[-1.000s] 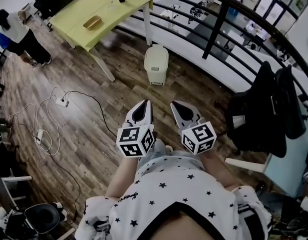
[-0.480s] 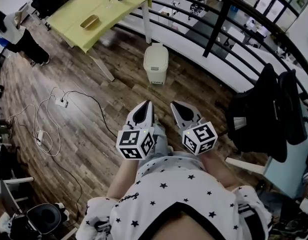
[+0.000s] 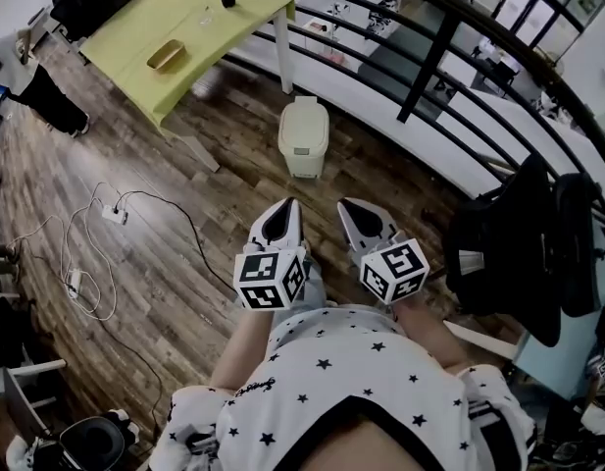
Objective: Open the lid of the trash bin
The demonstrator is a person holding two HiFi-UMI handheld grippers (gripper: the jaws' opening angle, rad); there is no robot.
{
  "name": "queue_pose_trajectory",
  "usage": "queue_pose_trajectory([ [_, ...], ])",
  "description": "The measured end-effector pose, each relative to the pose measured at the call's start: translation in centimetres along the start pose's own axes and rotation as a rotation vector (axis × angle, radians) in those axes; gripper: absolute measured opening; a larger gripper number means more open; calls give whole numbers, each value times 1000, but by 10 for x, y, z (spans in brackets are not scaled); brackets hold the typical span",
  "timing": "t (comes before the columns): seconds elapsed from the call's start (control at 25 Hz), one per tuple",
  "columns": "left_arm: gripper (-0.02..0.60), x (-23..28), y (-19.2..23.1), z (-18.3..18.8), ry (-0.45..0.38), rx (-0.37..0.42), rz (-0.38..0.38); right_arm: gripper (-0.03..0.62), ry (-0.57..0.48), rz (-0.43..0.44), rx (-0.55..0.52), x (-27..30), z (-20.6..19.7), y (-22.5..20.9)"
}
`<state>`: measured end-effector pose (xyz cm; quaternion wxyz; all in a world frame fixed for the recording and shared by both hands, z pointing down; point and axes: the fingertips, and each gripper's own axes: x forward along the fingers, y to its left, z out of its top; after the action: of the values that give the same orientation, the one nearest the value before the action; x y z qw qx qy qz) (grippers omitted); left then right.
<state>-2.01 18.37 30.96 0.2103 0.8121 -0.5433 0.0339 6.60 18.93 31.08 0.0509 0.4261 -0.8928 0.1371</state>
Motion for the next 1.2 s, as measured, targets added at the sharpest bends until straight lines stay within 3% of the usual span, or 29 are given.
queue_pose_trajectory([
  [0.4, 11, 64, 44, 29, 43, 13, -10, -6, 11, -21, 6, 75, 31, -34],
  [1.2, 11, 172, 131, 56, 120, 18, -55, -6, 39, -90, 23, 196, 50, -81],
])
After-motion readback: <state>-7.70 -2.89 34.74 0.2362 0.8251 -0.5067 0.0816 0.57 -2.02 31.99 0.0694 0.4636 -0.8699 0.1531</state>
